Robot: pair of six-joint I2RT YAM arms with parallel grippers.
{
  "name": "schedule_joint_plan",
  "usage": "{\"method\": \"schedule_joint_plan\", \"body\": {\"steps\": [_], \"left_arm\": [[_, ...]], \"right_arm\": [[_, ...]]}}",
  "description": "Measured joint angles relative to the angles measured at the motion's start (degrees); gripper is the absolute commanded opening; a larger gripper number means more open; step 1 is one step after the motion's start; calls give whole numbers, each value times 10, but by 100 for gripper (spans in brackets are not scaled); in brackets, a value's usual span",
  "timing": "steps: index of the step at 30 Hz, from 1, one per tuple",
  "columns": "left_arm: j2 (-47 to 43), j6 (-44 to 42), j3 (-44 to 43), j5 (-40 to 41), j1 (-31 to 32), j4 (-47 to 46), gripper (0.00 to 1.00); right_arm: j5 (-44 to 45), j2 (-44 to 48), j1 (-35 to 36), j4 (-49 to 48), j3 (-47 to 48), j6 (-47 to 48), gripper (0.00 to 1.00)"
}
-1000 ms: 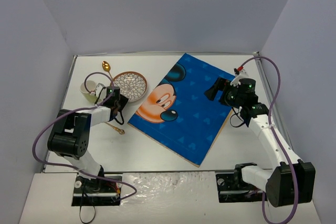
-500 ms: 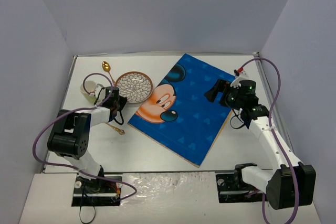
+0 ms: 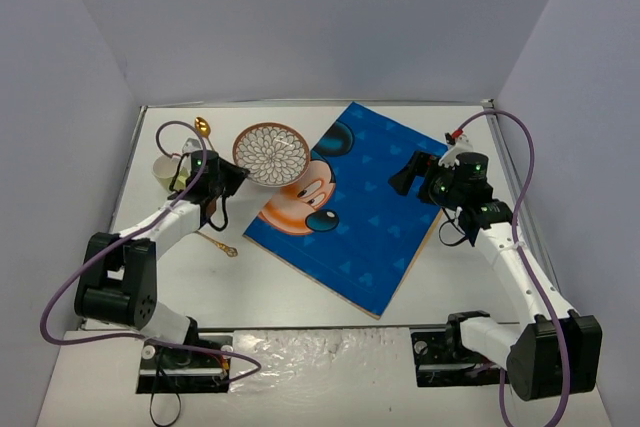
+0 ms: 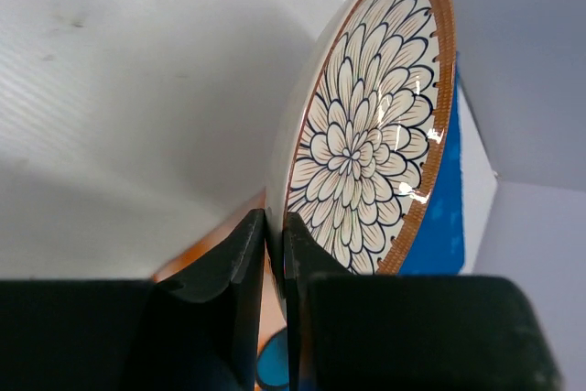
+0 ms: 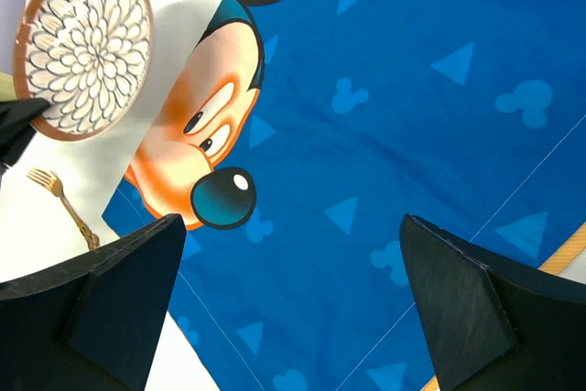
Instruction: Set the dinner table for one person
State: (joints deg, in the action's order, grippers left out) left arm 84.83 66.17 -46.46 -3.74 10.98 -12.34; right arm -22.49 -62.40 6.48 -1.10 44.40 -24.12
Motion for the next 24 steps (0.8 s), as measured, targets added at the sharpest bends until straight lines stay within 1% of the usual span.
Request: {"method": "schedule_joint_plan", "body": {"steps": [4,7,16,20,24], "left_arm": [[2,5,-20,-53,8,-16,0],[19,4,-39,-83,39,-29,0],[135,-2,-114,-153,178,-54,0],[184,-2,-139,-168,213,-64,0],[223,-1,-158,-168,225,-80,0]], "right_arm": [[-1,2,0,0,0,0,100],[-1,5,0,0,0,0,100],[-1,14,0,0,6,0,100],[-1,25,0,0,9,2,100],[-1,34,0,1,9,2,100]]}}
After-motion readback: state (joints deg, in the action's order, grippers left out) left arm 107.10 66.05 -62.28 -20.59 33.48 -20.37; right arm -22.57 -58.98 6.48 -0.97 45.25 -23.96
